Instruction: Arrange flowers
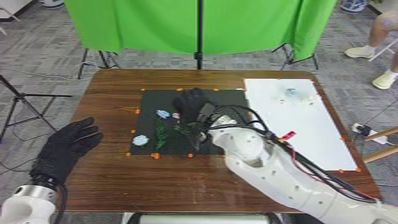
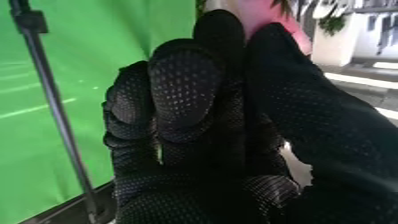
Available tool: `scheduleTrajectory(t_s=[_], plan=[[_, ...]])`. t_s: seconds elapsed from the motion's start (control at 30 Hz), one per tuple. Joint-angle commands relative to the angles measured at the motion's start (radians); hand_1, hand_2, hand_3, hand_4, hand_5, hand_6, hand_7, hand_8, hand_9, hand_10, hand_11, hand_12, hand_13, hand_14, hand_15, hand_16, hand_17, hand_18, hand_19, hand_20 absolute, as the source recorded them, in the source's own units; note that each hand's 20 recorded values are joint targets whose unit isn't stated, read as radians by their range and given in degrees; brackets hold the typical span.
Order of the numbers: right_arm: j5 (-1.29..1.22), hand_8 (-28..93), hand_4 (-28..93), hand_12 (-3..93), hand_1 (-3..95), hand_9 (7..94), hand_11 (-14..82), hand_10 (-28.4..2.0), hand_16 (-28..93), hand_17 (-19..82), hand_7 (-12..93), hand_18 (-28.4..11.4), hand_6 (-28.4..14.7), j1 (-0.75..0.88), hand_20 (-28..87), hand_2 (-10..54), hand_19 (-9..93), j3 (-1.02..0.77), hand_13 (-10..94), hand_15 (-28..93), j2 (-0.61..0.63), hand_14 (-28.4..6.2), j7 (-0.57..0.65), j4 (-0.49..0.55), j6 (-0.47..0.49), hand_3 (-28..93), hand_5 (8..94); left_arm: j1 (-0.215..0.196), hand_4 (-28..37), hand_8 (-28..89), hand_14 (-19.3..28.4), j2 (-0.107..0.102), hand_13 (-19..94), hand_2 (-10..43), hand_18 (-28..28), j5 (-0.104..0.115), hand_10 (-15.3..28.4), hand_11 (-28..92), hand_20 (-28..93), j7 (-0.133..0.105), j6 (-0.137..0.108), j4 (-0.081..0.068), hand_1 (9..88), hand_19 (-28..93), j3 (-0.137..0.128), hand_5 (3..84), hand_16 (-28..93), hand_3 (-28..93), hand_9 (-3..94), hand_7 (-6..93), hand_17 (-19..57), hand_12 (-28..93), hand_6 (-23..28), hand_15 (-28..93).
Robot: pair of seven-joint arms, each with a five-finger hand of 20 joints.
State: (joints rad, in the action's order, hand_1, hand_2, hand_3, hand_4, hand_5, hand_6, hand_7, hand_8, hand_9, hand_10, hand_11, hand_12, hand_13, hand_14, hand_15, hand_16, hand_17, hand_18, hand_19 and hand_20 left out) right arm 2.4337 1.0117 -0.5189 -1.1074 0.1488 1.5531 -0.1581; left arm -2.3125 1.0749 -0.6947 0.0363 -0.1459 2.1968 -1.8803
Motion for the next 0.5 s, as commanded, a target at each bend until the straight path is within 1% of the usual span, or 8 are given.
scheduleTrajectory(t_s=[0.03,0.1,0.17,0.23,0.33,0.5], plan=[[0.053,-14,-28,49.6,51.6,82.4,26.6,-4.6,34,39,65,-16.7,-1.5,-0.01,40,-9.5,83,0.021,81,58,-0.028,-1.9,0.013,-0.054,-0.014,85,63.1,-0.005,-28.3,-18,17.7,-0.002,30,2.5,23.2,0.002,15.8,40,-4,0.008,-0.001,-0.01,32.7,64,0.01,39.1,-9,73,36.5,36.1,-5.0,9,5.4,53],[0.06,-14,-28,49.6,51.6,82.4,26.7,-4.6,34,39,65,-16.7,-1.4,-0.014,40,-9.5,83,0.031,81,58,-0.031,-1.9,0.022,-0.062,-0.031,85,63.1,-0.002,-28.3,-18,17.8,-0.002,30,2.4,23.2,0.001,15.9,41,-4,0.01,0.002,-0.012,32.7,64,0.011,39.1,-9,73,36.5,36.4,-5.0,9,5.4,54],[0.069,-13,-28,49.5,51.5,82.5,26.7,-4.3,34,39,65,-16.7,-1.3,-0.011,40,-9.5,83,0.025,81,58,-0.036,-1.9,0.02,-0.066,-0.02,85,62.9,0.0,-28.3,-18,17.9,-0.002,30,2.4,23.2,0.001,15.9,41,-4,0.013,0.003,-0.014,32.7,64,0.012,39.2,-9,73,36.6,36.8,-5.0,9,5.4,54],[0.072,-12,-28,49.9,51.5,82.3,26.8,-4.2,34,39,65,-16.6,-1.1,-0.014,40,-9.5,83,0.032,80,58,-0.038,-2.0,0.021,-0.074,-0.029,85,62.5,-0.001,-28.3,-19,17.9,-0.003,30,2.4,23.2,0.002,16.0,41,-4,0.01,-0.003,-0.013,32.7,64,0.014,39.2,-9,73,36.6,37.1,-5.0,9,5.4,55],[0.083,-10,-28,50.1,51.6,81.8,26.8,-4.1,34,38,64,-16.4,-0.8,-0.014,40,-9.5,83,0.034,80,59,-0.04,-1.9,0.021,-0.081,-0.044,84,62.1,0.001,-28.3,-19,18.0,-0.002,30,2.4,23.2,0.001,16.0,41,-5,0.011,0.001,-0.015,32.8,64,0.012,39.3,-9,73,36.7,37.2,-5.0,9,5.5,55],[0.105,-9,-28,49.8,51.6,80.6,27.0,-3.8,35,37,64,-16.1,-0.6,-0.018,40,-9.5,82,0.032,78,60,-0.043,-1.8,0.024,-0.093,-0.055,84,61.4,-0.002,-28.3,-19,18.0,-0.002,30,2.3,23.3,0.002,16.1,42,-5,0.008,0.0,-0.014,32.8,64,0.012,39.3,-9,73,36.7,37.5,-5.0,9,5.5,55]])
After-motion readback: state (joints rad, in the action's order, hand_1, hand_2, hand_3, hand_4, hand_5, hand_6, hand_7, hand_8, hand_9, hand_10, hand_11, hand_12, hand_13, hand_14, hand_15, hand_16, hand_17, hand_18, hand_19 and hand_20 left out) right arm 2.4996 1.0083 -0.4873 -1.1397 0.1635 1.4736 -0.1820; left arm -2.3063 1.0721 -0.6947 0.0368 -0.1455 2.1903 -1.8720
